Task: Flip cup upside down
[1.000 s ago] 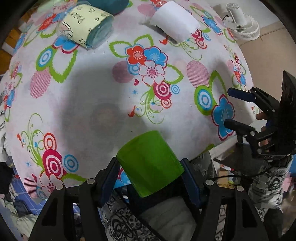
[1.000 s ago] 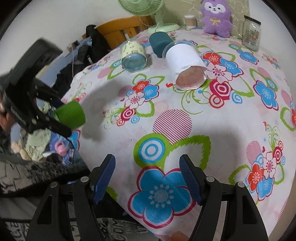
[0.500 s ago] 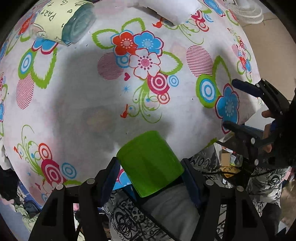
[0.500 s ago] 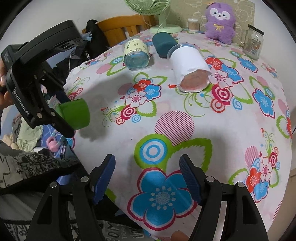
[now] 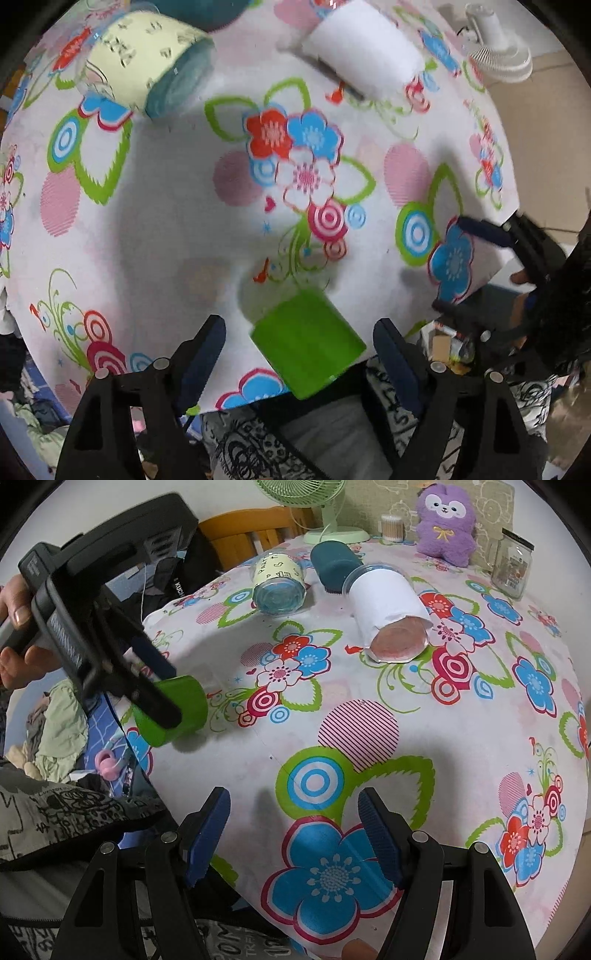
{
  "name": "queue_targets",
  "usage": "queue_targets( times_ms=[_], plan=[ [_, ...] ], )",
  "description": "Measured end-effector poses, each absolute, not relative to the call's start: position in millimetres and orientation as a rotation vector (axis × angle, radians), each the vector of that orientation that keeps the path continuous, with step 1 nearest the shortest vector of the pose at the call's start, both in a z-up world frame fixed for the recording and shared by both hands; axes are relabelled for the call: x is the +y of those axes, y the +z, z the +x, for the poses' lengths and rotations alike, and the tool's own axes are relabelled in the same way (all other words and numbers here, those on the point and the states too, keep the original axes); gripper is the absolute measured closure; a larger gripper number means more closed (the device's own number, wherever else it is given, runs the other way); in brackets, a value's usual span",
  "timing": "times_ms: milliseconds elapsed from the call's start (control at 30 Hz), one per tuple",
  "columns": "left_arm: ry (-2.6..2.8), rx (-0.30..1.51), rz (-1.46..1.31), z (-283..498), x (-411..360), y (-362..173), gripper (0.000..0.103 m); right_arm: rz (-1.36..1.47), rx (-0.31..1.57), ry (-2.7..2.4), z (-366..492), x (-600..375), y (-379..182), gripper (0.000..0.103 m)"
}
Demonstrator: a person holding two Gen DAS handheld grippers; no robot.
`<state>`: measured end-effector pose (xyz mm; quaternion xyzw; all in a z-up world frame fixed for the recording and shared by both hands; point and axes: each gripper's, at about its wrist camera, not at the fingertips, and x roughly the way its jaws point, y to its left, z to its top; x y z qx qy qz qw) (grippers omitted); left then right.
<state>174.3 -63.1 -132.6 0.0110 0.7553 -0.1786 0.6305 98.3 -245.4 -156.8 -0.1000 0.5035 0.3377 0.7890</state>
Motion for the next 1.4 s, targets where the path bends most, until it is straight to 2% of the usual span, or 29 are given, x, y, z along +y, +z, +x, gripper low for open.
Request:
queue_targets(
  times_ms=[200, 367, 467, 600, 767, 1000, 1167, 1267, 1400],
  plan=[
    [-0.4, 1.661, 0.003, 172.9, -52.8, -115.4, 0.015, -0.216, 1.085, 0.73, 96.0, -243.2, -157.5, 0.029],
    [-0.367, 1.448, 0.052, 130.2, -56.2, -105.6, 0.013, -0.186, 1.068, 0.716, 96.5, -249.7, -154.9, 0.029],
    [-0.384, 1.33, -0.031, 101.1, -54.3, -103.5, 0.012, -0.149, 1.051, 0.702, 97.7, -259.4, -152.8, 0.029],
    [-0.346, 1.16, -0.226, 71.3, -56.2, -114.5, 0.012, -0.109, 1.034, 0.674, 100.6, -273.5, -149.2, 0.029],
    [-0.148, 0.915, -0.329, 37.6, -77.9, -127.0, 0.009, -0.055, 1.003, 0.643, 102.9, -291.4, -142.2, 0.029],
    [0.014, 0.825, -0.345, 25.5, -108.2, -156.7, 0.008, -0.004, 0.991, 0.632, 101.7, -311.2, -144.5, 0.029],
    [0.054, 0.807, -0.316, 20.7, -118.9, -172.1, 0.015, 0.018, 0.996, 0.627, 98.0, -320.6, -150.1, 0.029],
    [0.063, 0.796, -0.308, 16.4, -119.1, -172.3, 0.025, 0.029, 0.998, 0.614, 96.7, -327.6, -152.6, 0.029],
    [0.082, 0.776, -0.318, 10.2, -113.4, -172.8, 0.042, 0.056, 0.995, 0.605, 98.1, -337.0, -153.1, 0.029]
  ],
)
